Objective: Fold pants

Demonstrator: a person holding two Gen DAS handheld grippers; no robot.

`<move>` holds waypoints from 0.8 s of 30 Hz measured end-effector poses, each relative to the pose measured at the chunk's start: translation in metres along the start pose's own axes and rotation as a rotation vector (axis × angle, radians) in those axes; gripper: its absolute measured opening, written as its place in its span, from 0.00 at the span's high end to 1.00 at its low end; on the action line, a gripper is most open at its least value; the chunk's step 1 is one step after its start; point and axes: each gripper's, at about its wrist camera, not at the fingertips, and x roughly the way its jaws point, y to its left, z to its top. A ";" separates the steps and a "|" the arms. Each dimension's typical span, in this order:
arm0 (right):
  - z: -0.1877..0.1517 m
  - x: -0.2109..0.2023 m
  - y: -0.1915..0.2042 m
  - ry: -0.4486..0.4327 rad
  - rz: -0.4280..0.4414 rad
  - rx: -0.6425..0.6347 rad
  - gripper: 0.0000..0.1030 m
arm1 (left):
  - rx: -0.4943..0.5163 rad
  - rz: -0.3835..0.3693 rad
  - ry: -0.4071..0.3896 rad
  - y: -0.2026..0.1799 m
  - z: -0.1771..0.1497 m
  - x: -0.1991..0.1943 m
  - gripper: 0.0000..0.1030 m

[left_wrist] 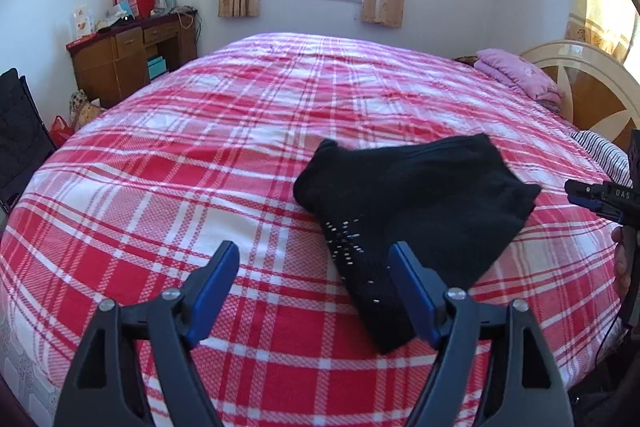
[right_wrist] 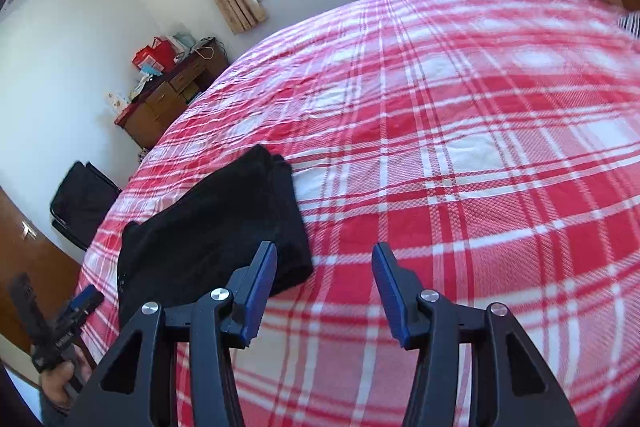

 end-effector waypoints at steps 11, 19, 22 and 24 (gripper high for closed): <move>-0.041 -0.091 0.066 -0.158 -0.095 -0.298 0.41 | 0.080 -0.061 -0.155 -0.041 0.011 -0.047 0.02; -0.036 -0.125 0.087 -0.254 -0.099 -0.348 0.33 | 0.084 -0.055 -0.211 -0.053 0.011 -0.064 0.00; -0.036 -0.126 0.090 -0.252 -0.113 -0.361 0.33 | 0.080 -0.037 -0.205 -0.055 0.011 -0.064 0.00; -0.036 -0.128 0.091 -0.255 -0.112 -0.362 0.33 | 0.084 -0.021 -0.209 -0.057 0.011 -0.065 0.00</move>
